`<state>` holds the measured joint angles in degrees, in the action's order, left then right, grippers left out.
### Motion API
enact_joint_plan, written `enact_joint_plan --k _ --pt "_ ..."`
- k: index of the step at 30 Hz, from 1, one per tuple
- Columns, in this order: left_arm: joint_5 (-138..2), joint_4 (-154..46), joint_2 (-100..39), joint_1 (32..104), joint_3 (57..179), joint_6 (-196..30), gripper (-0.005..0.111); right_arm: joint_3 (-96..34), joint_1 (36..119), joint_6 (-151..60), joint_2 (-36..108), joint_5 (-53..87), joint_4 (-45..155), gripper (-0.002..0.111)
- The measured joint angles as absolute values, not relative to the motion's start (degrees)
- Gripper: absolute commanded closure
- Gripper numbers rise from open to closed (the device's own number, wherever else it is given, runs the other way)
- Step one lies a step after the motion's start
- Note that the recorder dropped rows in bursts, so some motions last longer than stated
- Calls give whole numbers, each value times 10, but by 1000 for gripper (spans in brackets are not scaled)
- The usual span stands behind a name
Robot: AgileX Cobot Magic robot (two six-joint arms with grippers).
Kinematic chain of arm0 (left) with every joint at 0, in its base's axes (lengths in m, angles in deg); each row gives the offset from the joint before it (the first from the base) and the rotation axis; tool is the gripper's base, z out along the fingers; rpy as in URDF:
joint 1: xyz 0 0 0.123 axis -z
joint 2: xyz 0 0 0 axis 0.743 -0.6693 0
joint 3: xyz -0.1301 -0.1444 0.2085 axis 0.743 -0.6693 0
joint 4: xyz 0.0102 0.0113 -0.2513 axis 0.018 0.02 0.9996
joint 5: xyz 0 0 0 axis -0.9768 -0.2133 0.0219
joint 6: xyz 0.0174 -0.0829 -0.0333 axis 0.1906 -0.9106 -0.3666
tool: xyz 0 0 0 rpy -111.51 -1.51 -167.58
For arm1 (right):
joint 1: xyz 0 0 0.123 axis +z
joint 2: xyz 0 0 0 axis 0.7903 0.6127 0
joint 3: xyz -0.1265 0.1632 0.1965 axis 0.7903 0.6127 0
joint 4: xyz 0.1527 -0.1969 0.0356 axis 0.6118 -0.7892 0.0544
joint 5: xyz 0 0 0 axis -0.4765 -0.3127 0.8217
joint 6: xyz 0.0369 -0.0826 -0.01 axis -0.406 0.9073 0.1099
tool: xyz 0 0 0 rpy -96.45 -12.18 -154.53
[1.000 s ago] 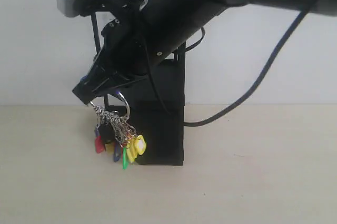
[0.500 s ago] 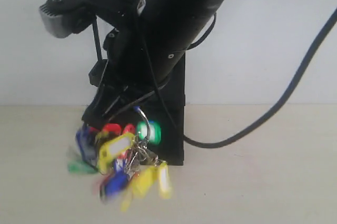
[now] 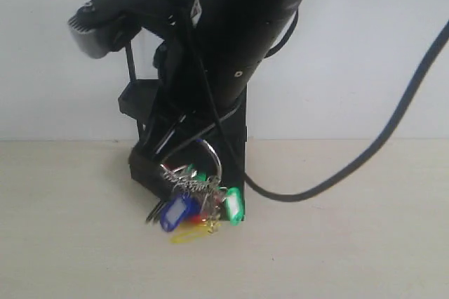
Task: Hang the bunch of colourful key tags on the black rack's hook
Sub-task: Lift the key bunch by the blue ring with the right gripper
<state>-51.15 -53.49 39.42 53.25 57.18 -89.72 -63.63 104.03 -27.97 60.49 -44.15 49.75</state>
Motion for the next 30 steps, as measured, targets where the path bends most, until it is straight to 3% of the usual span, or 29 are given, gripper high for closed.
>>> enact_joint_plan --k 3,20,24,30 --pt "-511 -535 394 533 572 -897 102 -636 1046 -382 605 -442 417 109" --pt "-511 -535 394 533 572 -897 102 -636 1041 -334 600 -536 443 109" --pt "-511 -535 394 533 572 -897 102 -636 1048 -433 601 -536 351 109" --pt "-511 -535 394 533 572 -897 102 -636 1044 -417 595 -538 340 109"
